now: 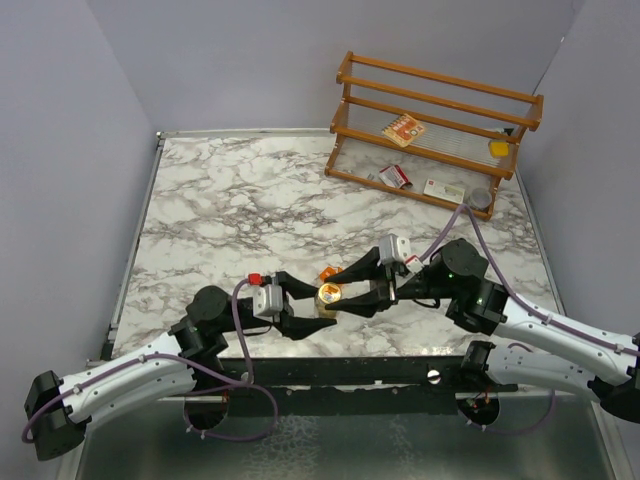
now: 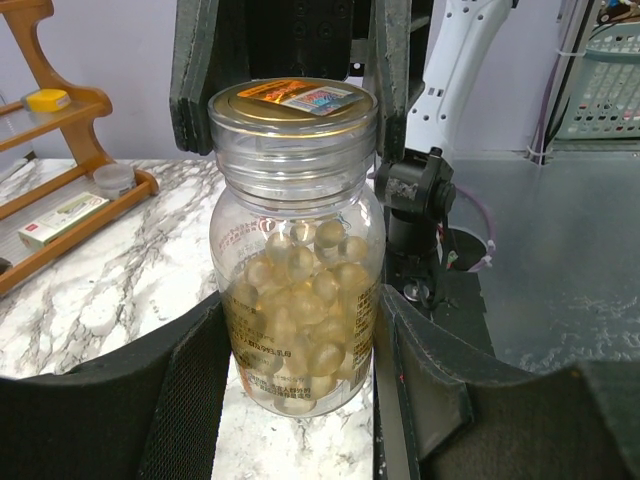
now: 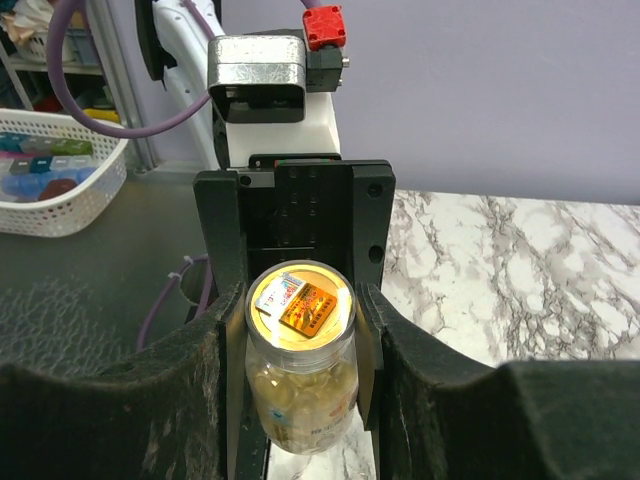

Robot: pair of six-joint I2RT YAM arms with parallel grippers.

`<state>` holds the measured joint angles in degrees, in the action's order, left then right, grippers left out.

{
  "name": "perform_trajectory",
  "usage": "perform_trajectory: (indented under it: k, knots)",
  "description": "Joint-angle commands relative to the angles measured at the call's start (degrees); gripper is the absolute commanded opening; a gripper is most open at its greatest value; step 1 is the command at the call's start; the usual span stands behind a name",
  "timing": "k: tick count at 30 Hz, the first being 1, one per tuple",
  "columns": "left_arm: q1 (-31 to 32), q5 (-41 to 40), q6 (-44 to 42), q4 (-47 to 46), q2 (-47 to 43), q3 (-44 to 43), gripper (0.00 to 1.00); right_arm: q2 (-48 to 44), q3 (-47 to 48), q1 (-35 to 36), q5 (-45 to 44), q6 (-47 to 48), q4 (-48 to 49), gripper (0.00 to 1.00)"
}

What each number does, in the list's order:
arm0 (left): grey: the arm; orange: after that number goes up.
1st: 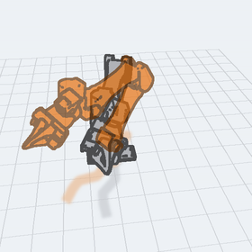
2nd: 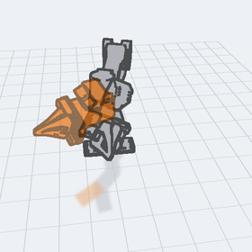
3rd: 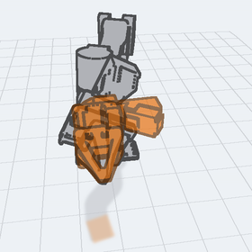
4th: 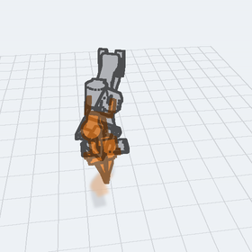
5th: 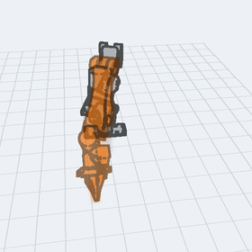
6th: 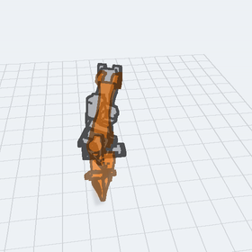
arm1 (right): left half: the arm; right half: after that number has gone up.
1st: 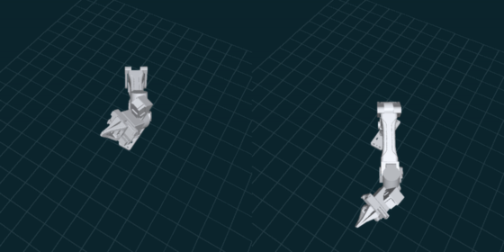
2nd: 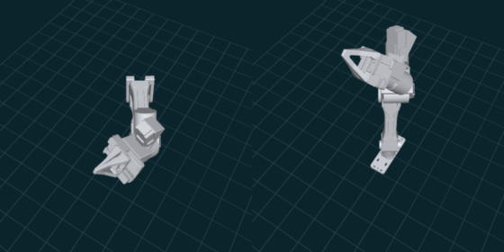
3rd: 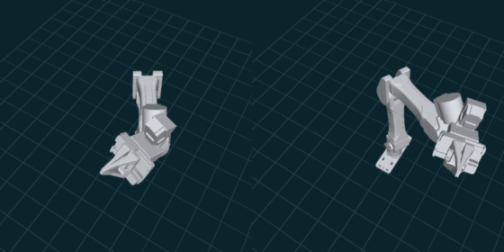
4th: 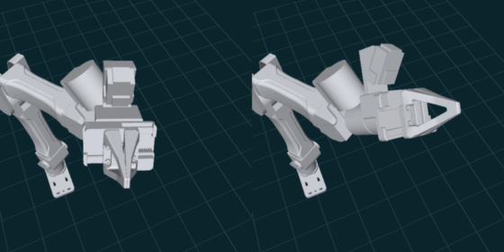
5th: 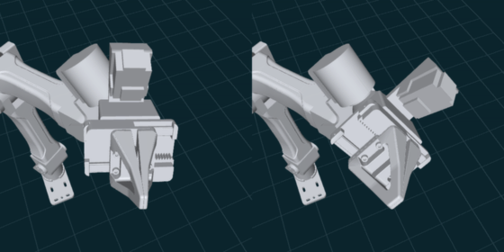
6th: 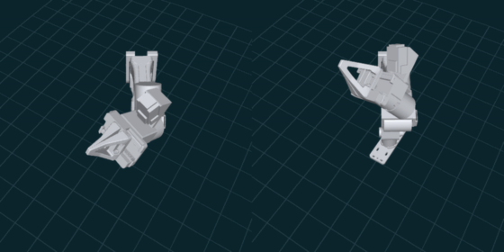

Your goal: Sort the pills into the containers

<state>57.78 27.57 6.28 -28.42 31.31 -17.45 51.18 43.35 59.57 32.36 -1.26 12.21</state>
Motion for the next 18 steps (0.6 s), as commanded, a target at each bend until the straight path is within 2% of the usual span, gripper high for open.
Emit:
perform_trajectory:
  k: [1, 18]
  knots:
    - [0.23, -0.15, -1.48, -4.65, -0.71, -2.45, 0.00, -0.12, 1.24, -0.03, -3.48, 0.80, -5.96, 0.01]
    - [0.23, -3.82, -4.02, -4.55, 2.18, -7.27, 0.00, 1.69, 0.42, 0.01, -9.05, 2.40, -9.31, 0.01]
